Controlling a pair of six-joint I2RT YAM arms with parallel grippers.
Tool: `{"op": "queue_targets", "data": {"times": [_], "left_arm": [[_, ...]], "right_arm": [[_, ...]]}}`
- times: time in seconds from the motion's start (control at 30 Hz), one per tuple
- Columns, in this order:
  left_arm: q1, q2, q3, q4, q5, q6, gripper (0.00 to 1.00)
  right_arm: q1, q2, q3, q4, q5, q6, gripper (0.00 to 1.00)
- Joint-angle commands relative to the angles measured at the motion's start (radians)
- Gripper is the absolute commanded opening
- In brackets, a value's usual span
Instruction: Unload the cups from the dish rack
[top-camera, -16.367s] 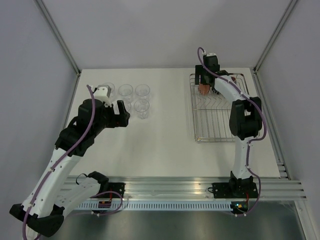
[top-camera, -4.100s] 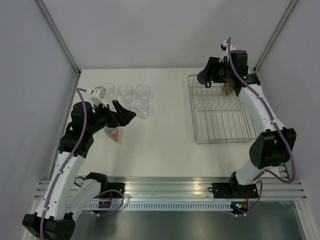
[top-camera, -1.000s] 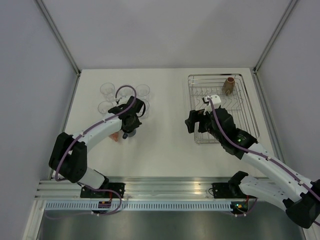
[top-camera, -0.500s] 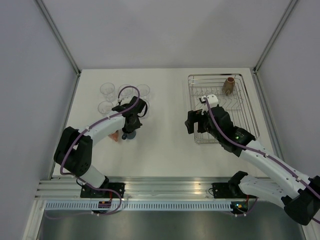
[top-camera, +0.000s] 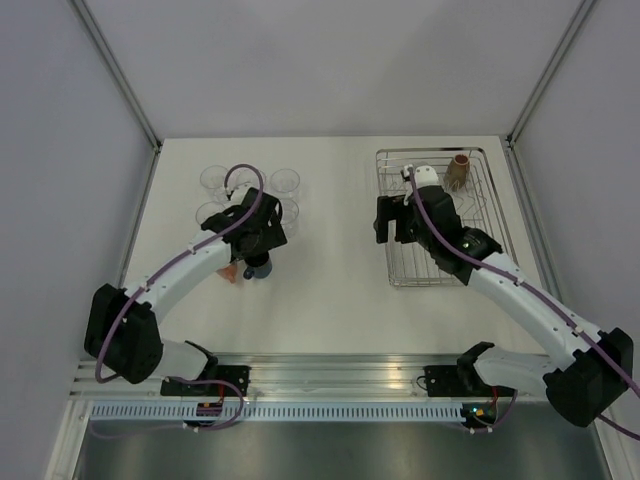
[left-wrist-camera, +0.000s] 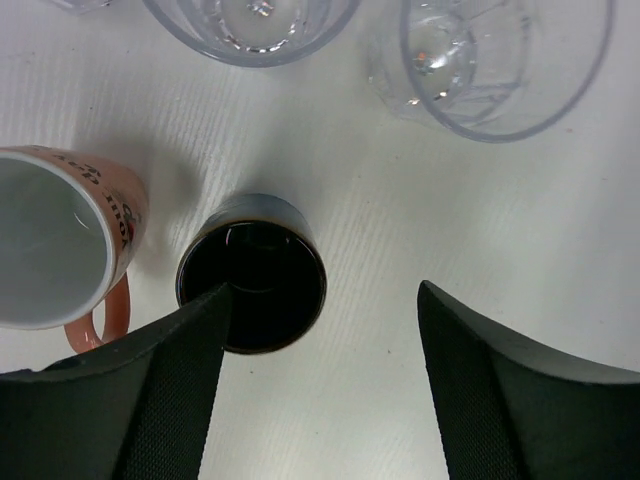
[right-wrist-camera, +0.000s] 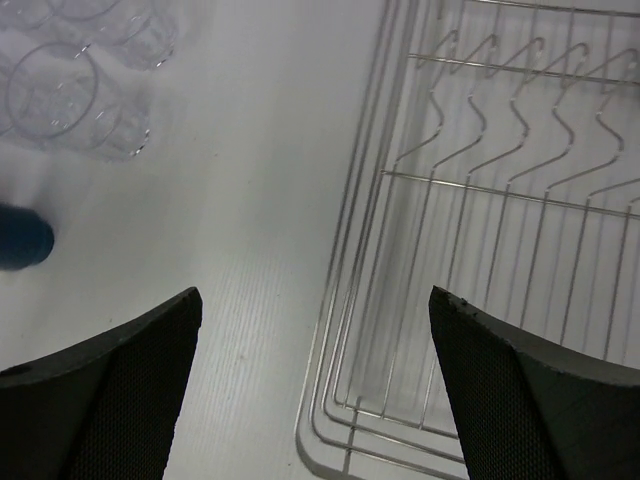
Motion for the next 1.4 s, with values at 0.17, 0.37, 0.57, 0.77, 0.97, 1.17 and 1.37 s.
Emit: {"op": "queue_targets", "data": {"times": [0.17, 0.37, 0.57, 0.77, 0.97, 1.17, 1.37], "left_arm": [[0.004, -0.301, 0.056, -0.034, 0.100, 0.155, 0.99], [0.004, -0.461, 0.098, -0.061, 0.229, 0.342, 0.99], [0.004, -0.590, 0.067, -0.106, 0.208, 0.423, 0.99], [0.004, -0.625, 0.004, -0.103, 0.177, 0.455, 0.99], [0.004, -0.632, -0.017, -0.121, 0.119, 0.460, 0.99], [0.004, -0.607, -0.030, -0.134, 0.106, 0.465, 0.99], [0.004, -0.609, -0.025, -0.134, 0.120, 0.463, 0.99]], "right_arm": [[-0.288, 0.172, 0.174, -0.026, 0.011, 0.018, 0.98], [-0.460, 0.369, 0.332, -0.029, -0.053, -0.032, 0.98], [-0.554, 0.516, 0.447, 0.029, -0.044, -0.071, 0.98], [-0.607, 0.744, 0.717, -0.107, -0.026, -0.155, 0.98], [-0.647, 0.943, 0.926, -0.213, -0.003, -0.233, 0.98], [-0.680, 1.038, 0.983, -0.214, -0.095, -0.261, 0.98], [-0.696, 1.117, 1.023, -0.227, -0.147, -0.281, 0.95]]}}
